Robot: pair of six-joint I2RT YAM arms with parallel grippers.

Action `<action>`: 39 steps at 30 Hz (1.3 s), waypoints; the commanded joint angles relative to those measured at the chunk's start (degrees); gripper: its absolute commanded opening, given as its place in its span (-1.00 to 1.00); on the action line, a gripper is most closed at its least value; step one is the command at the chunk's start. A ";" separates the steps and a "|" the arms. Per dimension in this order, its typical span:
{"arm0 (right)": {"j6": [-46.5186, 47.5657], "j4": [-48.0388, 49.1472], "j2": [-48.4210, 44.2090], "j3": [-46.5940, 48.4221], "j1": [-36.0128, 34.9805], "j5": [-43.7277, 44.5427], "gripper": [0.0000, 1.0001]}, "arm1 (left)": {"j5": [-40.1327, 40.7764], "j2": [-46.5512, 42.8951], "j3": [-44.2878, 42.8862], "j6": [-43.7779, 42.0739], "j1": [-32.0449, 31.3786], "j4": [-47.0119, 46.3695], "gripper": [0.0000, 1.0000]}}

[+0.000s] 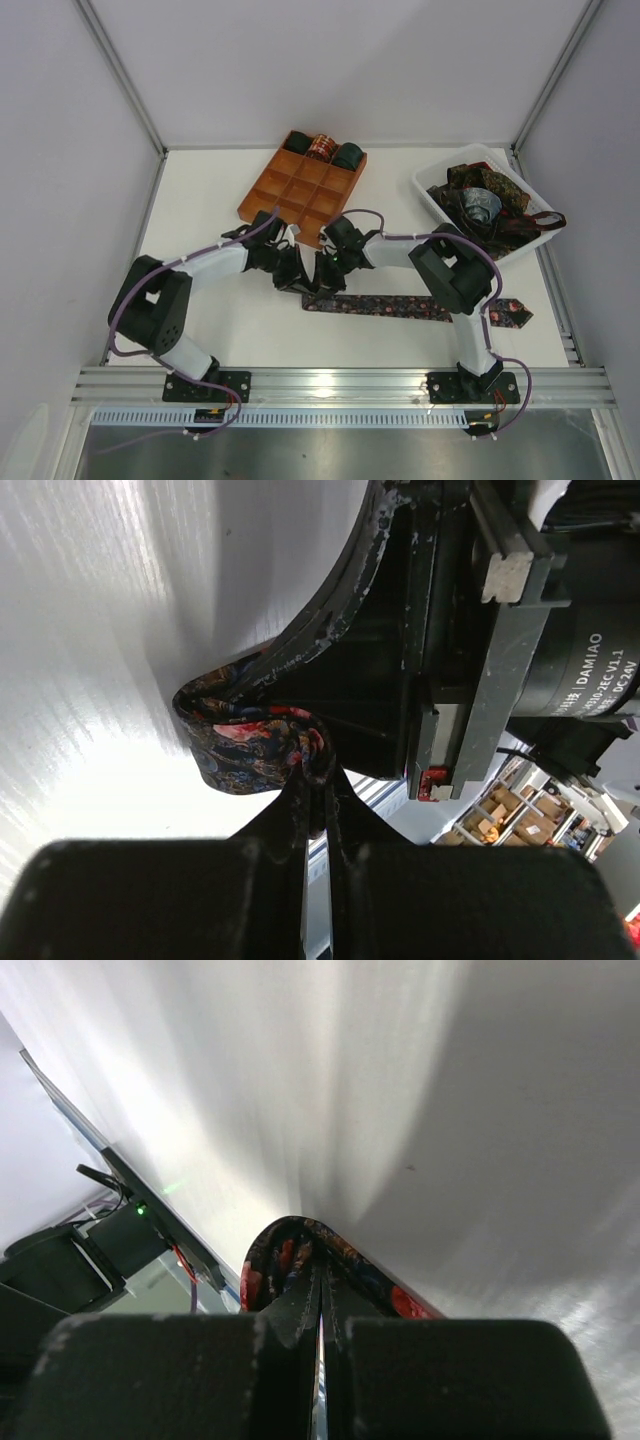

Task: Roll the ties
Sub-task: Roll the tie

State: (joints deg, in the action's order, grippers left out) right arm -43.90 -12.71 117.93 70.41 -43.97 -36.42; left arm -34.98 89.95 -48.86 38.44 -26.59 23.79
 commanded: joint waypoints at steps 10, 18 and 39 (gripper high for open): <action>1.62 -4.43 -5.42 1.31 2.39 3.02 -1.00 | 6.59 5.06 -1.94 0.85 -3.73 0.91 -0.99; 4.78 -9.35 -8.94 0.52 3.88 6.63 -1.00 | 5.98 6.73 -3.69 1.20 -4.17 -0.06 -0.99; 5.23 -6.71 -8.51 -0.45 7.49 -1.37 -1.00 | 3.69 10.24 -1.42 -1.26 -6.02 -6.74 -0.41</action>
State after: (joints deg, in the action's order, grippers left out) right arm -39.75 -20.69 108.79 67.51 -36.86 -34.22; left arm -32.21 99.90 -51.92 38.94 -32.03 19.35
